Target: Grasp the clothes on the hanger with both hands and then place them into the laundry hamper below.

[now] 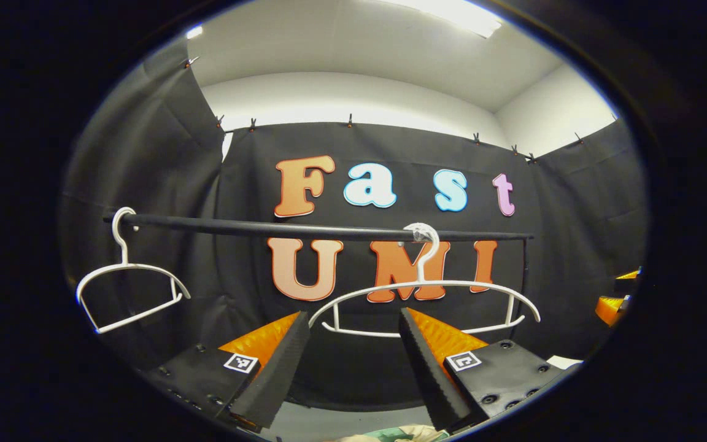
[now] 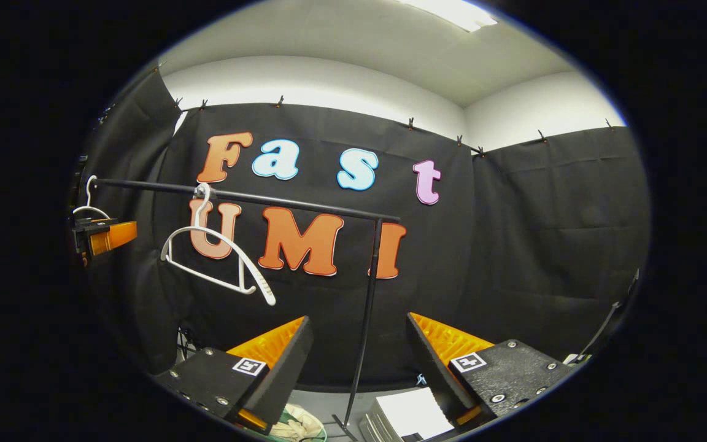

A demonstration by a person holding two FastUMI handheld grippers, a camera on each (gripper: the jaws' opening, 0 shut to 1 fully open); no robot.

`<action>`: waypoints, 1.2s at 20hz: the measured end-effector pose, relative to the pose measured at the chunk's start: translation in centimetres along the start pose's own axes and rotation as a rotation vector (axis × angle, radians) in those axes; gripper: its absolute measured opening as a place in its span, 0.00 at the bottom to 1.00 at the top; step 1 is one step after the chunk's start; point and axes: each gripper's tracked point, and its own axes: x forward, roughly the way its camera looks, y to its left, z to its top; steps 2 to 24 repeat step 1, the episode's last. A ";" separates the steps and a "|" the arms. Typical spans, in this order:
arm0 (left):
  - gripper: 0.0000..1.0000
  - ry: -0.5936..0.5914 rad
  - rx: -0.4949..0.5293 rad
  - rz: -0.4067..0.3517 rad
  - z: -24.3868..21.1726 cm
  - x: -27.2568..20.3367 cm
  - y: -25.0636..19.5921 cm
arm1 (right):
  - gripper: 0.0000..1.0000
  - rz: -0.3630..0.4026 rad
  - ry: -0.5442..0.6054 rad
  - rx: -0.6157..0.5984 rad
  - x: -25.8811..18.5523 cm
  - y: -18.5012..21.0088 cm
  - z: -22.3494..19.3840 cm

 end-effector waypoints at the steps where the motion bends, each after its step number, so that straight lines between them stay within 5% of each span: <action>1: 0.94 -0.006 0.001 0.015 0.3 -0.2 0.1 | 0.94 0.008 -0.005 -0.007 0.4 -0.5 0.1; 24: 0.94 -0.006 0.001 0.015 0.3 -0.2 0.1 | 0.94 0.008 -0.005 -0.007 0.4 -0.5 0.1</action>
